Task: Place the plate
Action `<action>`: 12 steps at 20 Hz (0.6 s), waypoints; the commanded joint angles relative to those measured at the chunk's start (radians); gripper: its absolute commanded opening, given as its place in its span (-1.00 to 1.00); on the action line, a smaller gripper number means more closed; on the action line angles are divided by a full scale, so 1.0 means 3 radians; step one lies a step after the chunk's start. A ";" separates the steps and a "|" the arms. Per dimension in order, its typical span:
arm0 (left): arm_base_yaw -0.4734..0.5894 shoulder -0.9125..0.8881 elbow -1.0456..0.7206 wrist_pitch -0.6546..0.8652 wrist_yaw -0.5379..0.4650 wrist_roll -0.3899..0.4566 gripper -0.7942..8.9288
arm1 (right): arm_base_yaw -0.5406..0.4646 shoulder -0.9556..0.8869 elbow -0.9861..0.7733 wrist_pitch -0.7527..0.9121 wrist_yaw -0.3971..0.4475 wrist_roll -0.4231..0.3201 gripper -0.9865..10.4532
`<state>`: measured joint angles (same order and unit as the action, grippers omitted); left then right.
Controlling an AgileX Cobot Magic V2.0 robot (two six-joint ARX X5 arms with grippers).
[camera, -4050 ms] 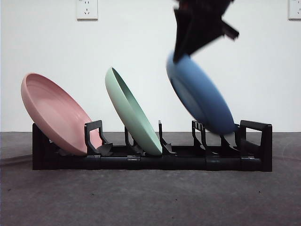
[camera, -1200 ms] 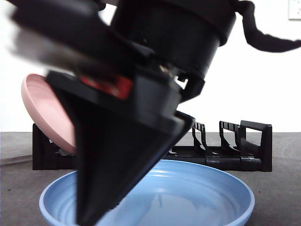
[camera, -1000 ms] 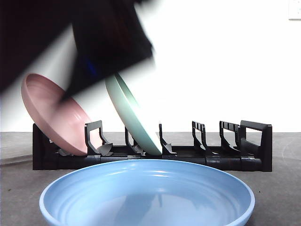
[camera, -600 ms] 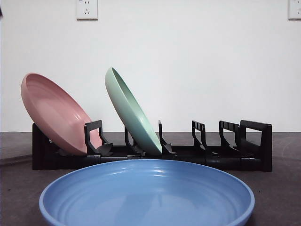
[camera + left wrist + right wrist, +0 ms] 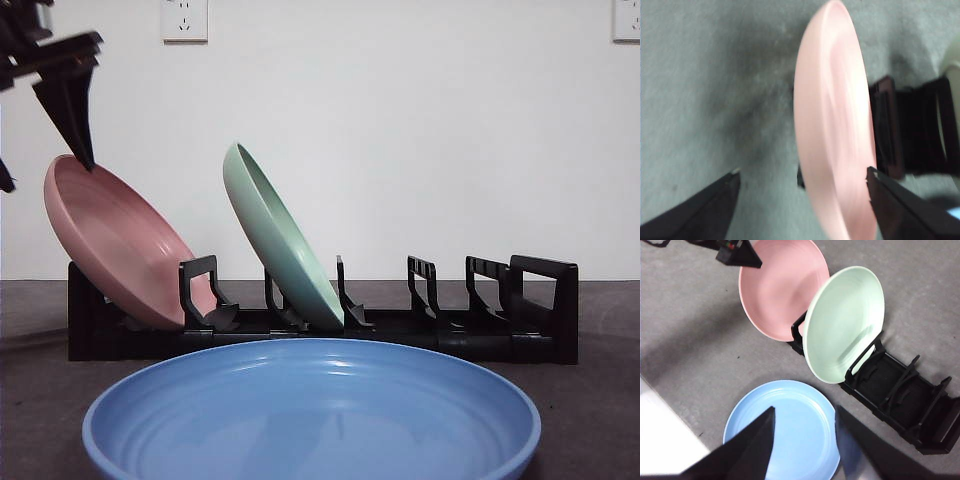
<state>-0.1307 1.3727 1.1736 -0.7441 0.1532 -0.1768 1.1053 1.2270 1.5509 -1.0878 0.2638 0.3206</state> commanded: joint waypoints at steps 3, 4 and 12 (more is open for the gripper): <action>-0.0006 0.0140 0.0127 0.0120 -0.0024 -0.0010 -0.52 | 0.0036 0.0025 0.0071 0.0004 0.0010 0.0067 -0.50; -0.0006 0.0139 0.0145 0.0116 -0.0024 -0.0011 -0.61 | 0.0036 0.0025 0.0071 -0.0009 0.0010 0.0067 -0.50; -0.0006 0.0132 0.0615 -0.0113 -0.0108 0.0031 -0.82 | 0.0036 0.0024 0.0071 -0.0122 0.0011 0.0070 -0.50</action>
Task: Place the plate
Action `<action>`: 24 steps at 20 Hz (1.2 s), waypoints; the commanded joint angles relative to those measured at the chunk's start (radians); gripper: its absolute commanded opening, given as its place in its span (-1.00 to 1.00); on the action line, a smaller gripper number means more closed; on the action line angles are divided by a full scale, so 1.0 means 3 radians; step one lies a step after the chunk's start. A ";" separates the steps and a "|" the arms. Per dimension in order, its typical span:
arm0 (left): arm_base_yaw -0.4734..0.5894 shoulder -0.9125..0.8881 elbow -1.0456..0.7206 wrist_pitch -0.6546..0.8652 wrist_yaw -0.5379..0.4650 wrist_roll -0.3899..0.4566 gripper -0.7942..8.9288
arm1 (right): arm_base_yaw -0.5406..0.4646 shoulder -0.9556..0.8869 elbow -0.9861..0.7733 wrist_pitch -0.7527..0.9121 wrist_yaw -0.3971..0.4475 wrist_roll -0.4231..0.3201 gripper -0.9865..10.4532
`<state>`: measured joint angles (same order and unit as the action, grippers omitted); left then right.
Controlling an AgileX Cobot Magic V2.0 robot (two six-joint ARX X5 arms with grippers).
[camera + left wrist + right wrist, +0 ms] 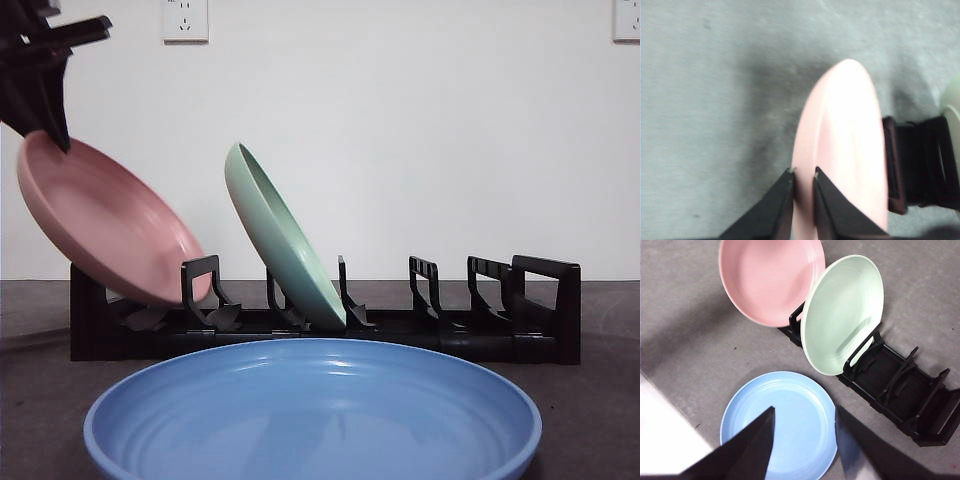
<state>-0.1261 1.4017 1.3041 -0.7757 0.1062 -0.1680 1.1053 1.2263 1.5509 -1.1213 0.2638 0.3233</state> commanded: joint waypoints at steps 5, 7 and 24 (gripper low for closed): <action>-0.0020 0.0032 0.0537 -0.0623 -0.0072 0.0172 -0.82 | 0.0036 0.0025 0.0071 -0.0113 0.0025 0.0060 -0.50; -0.0014 -0.0031 0.0570 -0.0843 -0.0072 0.0207 -0.82 | 0.0036 0.0025 0.0071 -0.0158 0.0123 0.0058 -0.50; -0.0014 -0.1445 -0.0619 -0.1366 0.0387 0.0167 -0.82 | 0.0036 0.0019 0.0071 -0.0259 0.0357 0.0058 -0.50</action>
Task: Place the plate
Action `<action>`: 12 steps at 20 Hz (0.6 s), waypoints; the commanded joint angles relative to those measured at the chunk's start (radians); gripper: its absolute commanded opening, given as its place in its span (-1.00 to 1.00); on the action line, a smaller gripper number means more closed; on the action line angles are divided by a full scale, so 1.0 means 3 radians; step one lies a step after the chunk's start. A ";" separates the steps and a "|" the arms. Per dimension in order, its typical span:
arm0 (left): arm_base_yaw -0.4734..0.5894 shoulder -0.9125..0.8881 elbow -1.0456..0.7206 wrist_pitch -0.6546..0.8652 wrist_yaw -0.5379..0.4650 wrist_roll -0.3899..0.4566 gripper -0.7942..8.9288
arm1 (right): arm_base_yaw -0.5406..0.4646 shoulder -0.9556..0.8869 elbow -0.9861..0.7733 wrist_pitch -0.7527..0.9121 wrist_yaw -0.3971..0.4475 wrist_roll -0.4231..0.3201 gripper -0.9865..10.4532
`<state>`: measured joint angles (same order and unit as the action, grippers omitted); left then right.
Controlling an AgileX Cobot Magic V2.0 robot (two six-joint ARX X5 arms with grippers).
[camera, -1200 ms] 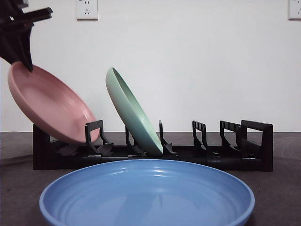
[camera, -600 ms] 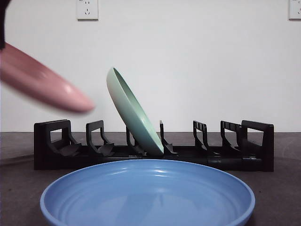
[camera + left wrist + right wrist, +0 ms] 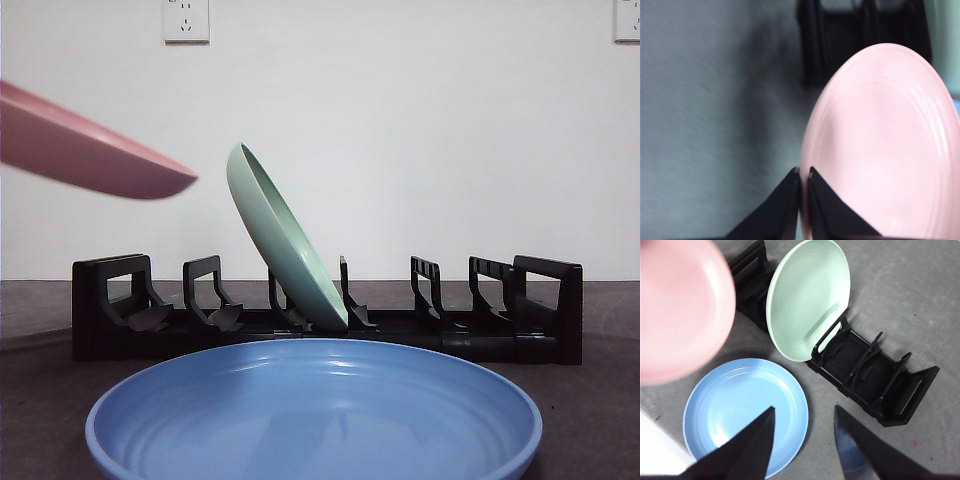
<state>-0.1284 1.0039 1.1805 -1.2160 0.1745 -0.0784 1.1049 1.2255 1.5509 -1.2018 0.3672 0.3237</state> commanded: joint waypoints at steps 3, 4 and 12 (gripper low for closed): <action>-0.0022 -0.0343 -0.0650 0.0294 0.0450 -0.0338 -0.82 | 0.0037 0.0022 0.0071 0.0010 0.0013 0.0058 -0.50; -0.0036 -0.0408 -0.0795 0.0383 0.0539 -0.0436 -0.82 | 0.0037 0.0022 0.0071 0.0010 0.0013 0.0058 -0.50; -0.0553 -0.0549 -0.1526 0.1169 0.0467 -0.1132 -0.82 | 0.0037 0.0022 0.0071 0.0011 0.0113 0.0064 -0.50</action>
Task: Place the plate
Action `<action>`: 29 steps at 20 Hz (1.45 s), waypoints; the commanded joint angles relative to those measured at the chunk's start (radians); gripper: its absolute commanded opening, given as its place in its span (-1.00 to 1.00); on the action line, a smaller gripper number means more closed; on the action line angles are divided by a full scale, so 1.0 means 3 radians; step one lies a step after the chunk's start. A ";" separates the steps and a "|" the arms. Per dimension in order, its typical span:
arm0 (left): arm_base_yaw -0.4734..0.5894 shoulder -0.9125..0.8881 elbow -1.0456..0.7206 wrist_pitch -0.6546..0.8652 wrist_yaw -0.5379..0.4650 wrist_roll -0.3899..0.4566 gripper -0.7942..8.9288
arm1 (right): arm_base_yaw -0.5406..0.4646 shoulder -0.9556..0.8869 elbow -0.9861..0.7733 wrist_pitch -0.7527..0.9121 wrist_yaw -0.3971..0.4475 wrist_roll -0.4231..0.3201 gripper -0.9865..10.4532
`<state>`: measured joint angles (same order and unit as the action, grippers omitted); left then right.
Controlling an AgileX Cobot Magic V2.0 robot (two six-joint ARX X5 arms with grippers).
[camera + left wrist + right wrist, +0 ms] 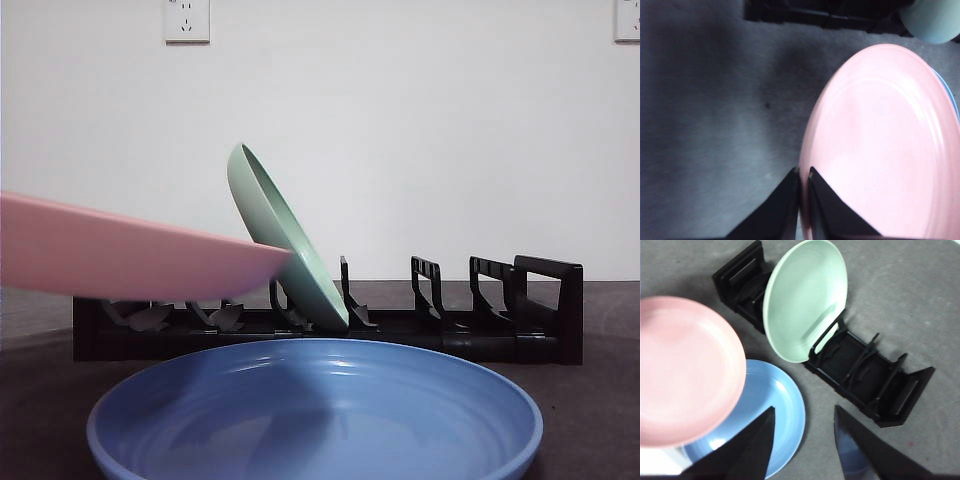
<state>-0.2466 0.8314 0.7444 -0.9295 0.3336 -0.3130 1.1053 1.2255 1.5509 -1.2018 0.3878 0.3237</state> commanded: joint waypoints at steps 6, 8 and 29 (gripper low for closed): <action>-0.0909 0.0312 -0.0347 0.0724 -0.0505 -0.0876 -0.82 | 0.0036 0.0022 0.0071 0.0013 0.0058 0.0109 -0.50; -0.1142 0.0479 -0.0347 0.0999 -0.0596 -0.1002 -0.82 | 0.0036 0.0022 0.0071 0.0011 0.0109 0.0113 -0.50; -0.1774 0.1364 -0.0306 0.1703 -0.0998 -0.1256 -0.19 | 0.0036 0.0022 0.0071 -0.0051 0.0107 0.0145 -0.50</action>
<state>-0.7746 1.2423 0.6338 -0.4217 0.0406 -0.6960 1.1049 1.2251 1.5509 -1.2213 0.4160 0.3496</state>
